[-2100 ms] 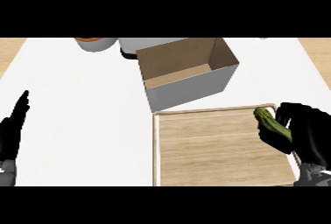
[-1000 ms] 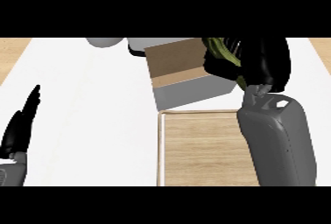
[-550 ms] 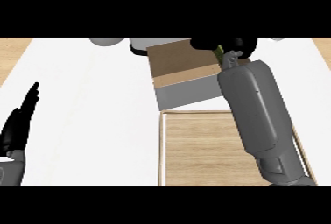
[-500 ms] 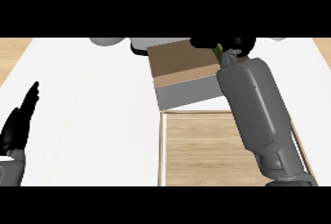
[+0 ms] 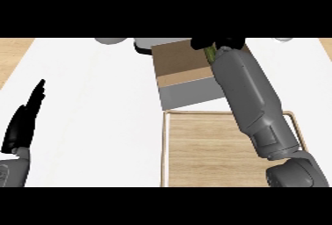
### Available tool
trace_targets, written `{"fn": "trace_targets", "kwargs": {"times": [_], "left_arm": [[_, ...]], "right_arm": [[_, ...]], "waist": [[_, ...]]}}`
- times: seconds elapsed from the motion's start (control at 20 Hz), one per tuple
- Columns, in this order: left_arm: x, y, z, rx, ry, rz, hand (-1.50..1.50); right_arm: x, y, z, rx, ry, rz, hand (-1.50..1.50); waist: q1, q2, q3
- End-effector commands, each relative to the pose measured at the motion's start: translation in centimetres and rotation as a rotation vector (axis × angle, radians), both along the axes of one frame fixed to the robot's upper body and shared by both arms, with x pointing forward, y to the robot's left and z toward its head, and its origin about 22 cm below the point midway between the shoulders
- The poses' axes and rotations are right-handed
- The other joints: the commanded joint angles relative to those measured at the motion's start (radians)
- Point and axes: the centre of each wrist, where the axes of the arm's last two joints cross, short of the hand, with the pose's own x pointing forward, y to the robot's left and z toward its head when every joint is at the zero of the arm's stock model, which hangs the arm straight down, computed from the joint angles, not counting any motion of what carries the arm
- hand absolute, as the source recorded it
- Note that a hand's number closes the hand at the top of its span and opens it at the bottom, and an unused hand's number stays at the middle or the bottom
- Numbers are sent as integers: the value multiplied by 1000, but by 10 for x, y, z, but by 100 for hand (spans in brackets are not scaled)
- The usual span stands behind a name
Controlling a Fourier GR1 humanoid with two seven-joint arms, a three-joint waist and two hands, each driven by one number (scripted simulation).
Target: Pick the squash from the tray and place it in the cardboard box
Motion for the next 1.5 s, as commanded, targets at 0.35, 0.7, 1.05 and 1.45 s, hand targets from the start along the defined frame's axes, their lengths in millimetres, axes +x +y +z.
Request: {"fn": "trace_targets", "kwargs": {"times": [0.35, 0.7, 1.05, 1.45], "left_arm": [[4, 3, 10, -6, -16, -13, 0], [-2, 14, -6, 20, -9, 14, 0], [-9, 15, -12, -2, 9, 63, 0], [-35, 23, -18, 5, 34, 80, 0]], "right_arm": [[6, 0, -29, 112, -104, -2, -150], [10, -12, -11, 228, -352, -65, -150], [5, -54, -14, 355, -445, -46, -150], [-33, -146, -27, 370, -447, -140, -150]], "waist": [[10, 6, 1], [-11, 0, 0], [-49, -19, 0], [-77, -33, 0]]}}
